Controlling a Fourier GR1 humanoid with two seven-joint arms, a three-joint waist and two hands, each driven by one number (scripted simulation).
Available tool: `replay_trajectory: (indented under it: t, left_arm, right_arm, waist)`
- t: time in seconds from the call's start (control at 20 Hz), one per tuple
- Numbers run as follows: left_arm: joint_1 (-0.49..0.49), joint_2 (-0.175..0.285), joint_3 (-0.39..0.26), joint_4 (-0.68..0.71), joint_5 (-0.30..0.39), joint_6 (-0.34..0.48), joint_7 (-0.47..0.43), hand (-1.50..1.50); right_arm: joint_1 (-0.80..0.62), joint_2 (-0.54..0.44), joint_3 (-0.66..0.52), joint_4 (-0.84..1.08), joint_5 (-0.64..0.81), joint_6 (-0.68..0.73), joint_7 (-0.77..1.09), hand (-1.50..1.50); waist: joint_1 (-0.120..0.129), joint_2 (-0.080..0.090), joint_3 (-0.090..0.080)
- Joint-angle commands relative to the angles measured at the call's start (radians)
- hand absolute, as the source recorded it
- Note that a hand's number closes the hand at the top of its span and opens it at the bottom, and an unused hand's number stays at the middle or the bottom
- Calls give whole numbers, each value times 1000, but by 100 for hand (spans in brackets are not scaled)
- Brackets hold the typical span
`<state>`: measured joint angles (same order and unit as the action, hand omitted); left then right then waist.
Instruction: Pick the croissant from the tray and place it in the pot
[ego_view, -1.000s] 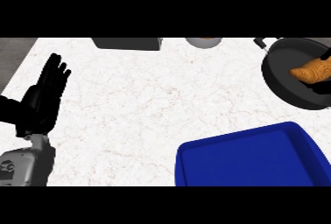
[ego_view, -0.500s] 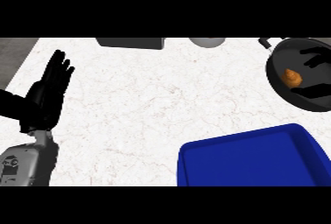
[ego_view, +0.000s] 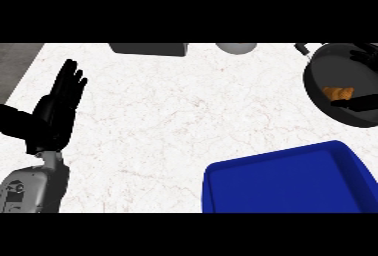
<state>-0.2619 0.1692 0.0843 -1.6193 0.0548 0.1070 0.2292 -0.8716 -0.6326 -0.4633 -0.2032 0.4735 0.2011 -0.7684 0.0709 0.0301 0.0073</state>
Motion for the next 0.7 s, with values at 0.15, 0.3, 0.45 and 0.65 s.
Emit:
replay_trajectory:
  t: [0.15, 0.3, 0.45, 0.65]
  left_arm:
    - [-12, 2, 4, -8, 14, -8, 17, 0]
    - [7, 9, 13, 9, 6, -11, -13, 0]
    - [1, 4, 25, 8, 20, -11, -26, 0]
    - [3, 24, 36, 26, 22, -27, -32, 0]
  right_arm:
    - [0, -111, -113, 75, -110, 195, -15, -150]
    - [5, -178, -124, 81, -121, 258, 1, -150]
    - [27, -231, -136, 86, -134, 326, 6, -150]
    - [52, -264, -147, 83, -148, 367, 10, -150]
  waist:
    - [-2, 6, 1]
    - [0, 6, 1]
    - [-7, 7, 2]
    - [-7, 9, 3]
